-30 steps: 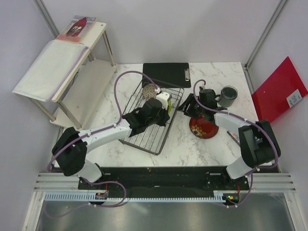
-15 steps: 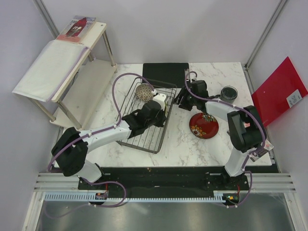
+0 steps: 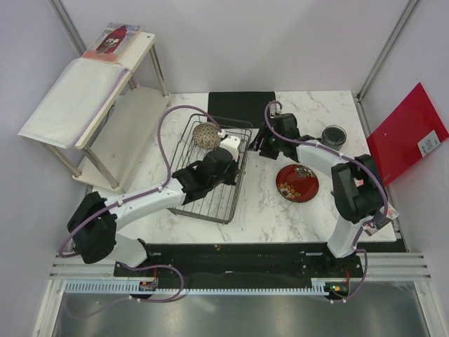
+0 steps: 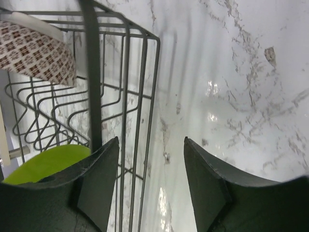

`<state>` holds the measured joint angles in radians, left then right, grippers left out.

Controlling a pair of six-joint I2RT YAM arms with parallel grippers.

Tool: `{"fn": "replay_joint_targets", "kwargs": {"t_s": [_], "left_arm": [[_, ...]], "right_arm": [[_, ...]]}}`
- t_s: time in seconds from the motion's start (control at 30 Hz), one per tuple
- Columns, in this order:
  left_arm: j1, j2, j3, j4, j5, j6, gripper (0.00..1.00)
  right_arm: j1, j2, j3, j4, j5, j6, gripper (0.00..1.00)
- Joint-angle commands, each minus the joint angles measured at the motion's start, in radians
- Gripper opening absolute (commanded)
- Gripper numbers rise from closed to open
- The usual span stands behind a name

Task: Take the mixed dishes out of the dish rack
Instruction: Pick up the plate from the dish rack.

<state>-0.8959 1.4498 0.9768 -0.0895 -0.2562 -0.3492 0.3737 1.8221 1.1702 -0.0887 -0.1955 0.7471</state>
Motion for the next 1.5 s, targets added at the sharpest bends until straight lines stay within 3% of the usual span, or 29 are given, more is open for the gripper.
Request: {"fn": "replay_joint_targets", "kwargs": {"t_s": [0.0,0.2,0.43,0.53,0.57,0.67,0.77,1.03,1.47], "left_arm": [[-0.008,-0.109,0.069,-0.026,-0.118,0.136,0.02],[-0.005,-0.189,0.132,-0.050,-0.209,0.275,0.02],[-0.038,-0.249,0.114,-0.010,-0.202,0.579,0.02],[-0.129,-0.275,-0.004,0.141,-0.296,0.838,0.02],[-0.158,-0.281,-0.044,0.257,-0.320,1.004,0.02],[-0.267,-0.261,-0.193,0.434,-0.412,1.311,0.02],[-0.345,-0.230,-0.294,0.620,-0.449,1.478,0.02],[-0.459,-0.235,-0.409,0.778,-0.384,1.607,0.02],[-0.494,-0.144,-0.362,0.800,-0.362,1.645,0.02]], "right_arm": [[0.010,-0.193,0.039,-0.110,0.131,-0.060,0.64],[0.008,-0.393,-0.007,-0.247,0.267,-0.088,0.64],[0.008,-0.622,-0.087,-0.269,0.203,-0.097,0.65],[0.008,-0.678,-0.084,-0.307,0.125,-0.103,0.66],[0.008,-0.685,-0.080,-0.316,0.107,-0.101,0.66],[0.010,-0.719,-0.086,-0.347,0.067,-0.089,0.66],[0.008,-0.748,-0.098,-0.345,0.019,-0.077,0.66],[0.008,-0.770,-0.138,-0.333,-0.108,-0.089,0.66],[0.008,-0.793,-0.175,-0.313,-0.244,-0.117,0.63]]}}
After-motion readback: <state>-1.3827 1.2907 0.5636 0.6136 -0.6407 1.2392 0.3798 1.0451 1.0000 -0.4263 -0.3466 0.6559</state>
